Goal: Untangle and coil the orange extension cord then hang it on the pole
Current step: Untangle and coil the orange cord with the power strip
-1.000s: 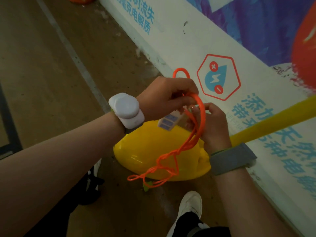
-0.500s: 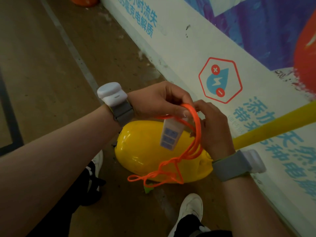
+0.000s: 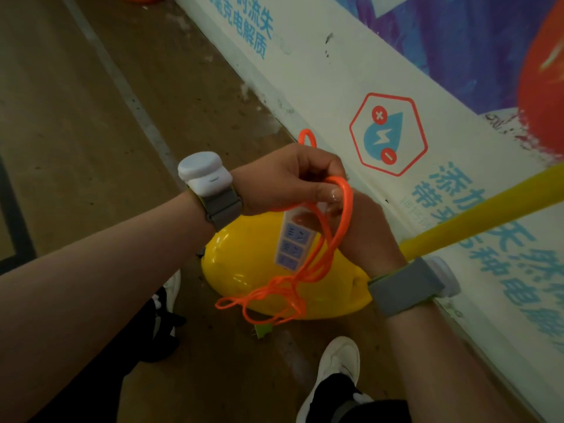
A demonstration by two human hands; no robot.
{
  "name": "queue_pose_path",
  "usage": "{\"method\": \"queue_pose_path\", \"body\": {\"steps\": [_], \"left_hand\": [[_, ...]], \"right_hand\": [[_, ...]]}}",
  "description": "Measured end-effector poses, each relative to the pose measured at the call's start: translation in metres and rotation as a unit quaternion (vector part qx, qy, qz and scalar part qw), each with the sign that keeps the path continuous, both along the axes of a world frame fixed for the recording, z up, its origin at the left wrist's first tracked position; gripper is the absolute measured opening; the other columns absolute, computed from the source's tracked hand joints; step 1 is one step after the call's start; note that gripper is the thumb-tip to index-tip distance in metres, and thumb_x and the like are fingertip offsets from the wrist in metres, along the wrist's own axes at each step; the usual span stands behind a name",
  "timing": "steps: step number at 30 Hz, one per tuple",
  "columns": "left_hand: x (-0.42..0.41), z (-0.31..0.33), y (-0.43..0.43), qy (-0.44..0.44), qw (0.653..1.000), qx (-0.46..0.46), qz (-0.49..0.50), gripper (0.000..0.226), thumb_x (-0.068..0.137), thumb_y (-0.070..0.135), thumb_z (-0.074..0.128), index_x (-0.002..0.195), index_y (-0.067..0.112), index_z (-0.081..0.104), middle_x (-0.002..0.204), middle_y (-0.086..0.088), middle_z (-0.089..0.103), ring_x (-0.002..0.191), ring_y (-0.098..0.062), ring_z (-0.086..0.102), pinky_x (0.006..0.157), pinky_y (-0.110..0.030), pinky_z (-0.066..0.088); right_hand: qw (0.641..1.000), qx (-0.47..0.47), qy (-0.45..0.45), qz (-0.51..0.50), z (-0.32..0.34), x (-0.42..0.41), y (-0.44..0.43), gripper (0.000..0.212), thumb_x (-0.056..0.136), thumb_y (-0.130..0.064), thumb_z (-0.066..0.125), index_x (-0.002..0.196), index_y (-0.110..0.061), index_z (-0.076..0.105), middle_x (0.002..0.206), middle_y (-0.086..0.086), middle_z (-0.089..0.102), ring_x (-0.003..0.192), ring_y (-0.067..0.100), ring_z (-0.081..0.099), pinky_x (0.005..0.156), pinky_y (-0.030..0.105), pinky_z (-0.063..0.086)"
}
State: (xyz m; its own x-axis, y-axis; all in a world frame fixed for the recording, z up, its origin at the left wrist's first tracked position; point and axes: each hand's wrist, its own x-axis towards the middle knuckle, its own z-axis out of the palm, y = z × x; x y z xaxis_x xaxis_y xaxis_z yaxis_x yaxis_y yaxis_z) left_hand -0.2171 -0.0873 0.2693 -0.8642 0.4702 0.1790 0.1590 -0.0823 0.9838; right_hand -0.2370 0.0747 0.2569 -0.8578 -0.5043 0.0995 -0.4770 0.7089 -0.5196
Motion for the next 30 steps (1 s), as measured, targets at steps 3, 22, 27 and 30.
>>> {"method": "queue_pose_path", "body": {"steps": [3,22,27,30], "left_hand": [[-0.001,-0.001,0.003,0.006,0.999,-0.026,0.022,0.016,0.08,0.034,0.069,0.088,0.021,0.066,0.083,0.004,0.068,0.078,-0.008,0.065,0.072,-0.021,0.051],[-0.01,-0.001,-0.03,0.101,0.898,-0.422,0.067,0.029,0.094,0.021,0.054,0.122,0.028,0.055,0.102,-0.002,0.059,0.089,-0.017,0.059,0.085,-0.039,0.05],[-0.011,-0.005,-0.028,0.096,0.883,-0.45,0.089,0.032,0.095,0.008,0.045,0.122,0.024,0.055,0.083,0.003,0.065,0.071,-0.013,0.061,0.069,-0.029,0.045],[-0.014,-0.003,-0.034,0.054,0.853,-0.511,0.096,0.033,0.095,0.008,0.043,0.119,0.022,0.061,0.087,0.003,0.061,0.069,-0.008,0.054,0.07,-0.023,0.036]], "right_hand": [[0.996,-0.001,0.081,-0.037,-0.009,-0.002,-0.001,0.037,0.081,-0.044,0.052,0.083,-0.01,0.066,0.086,0.014,0.057,0.079,0.03,0.056,0.063,0.026,0.03],[0.994,-0.051,0.089,-0.034,0.003,0.0,0.003,0.038,0.076,-0.048,0.067,0.079,-0.01,0.074,0.094,0.0,0.054,0.074,0.008,0.05,0.063,0.028,0.048],[0.994,-0.052,0.092,-0.03,0.005,0.001,0.004,0.035,0.075,-0.045,0.064,0.079,-0.011,0.074,0.096,0.0,0.055,0.075,0.009,0.051,0.064,0.03,0.05],[0.992,-0.057,0.091,-0.06,0.008,-0.005,0.01,0.029,0.072,-0.039,0.065,0.072,-0.01,0.07,0.09,0.002,0.058,0.076,0.015,0.056,0.064,0.019,0.042]]}}
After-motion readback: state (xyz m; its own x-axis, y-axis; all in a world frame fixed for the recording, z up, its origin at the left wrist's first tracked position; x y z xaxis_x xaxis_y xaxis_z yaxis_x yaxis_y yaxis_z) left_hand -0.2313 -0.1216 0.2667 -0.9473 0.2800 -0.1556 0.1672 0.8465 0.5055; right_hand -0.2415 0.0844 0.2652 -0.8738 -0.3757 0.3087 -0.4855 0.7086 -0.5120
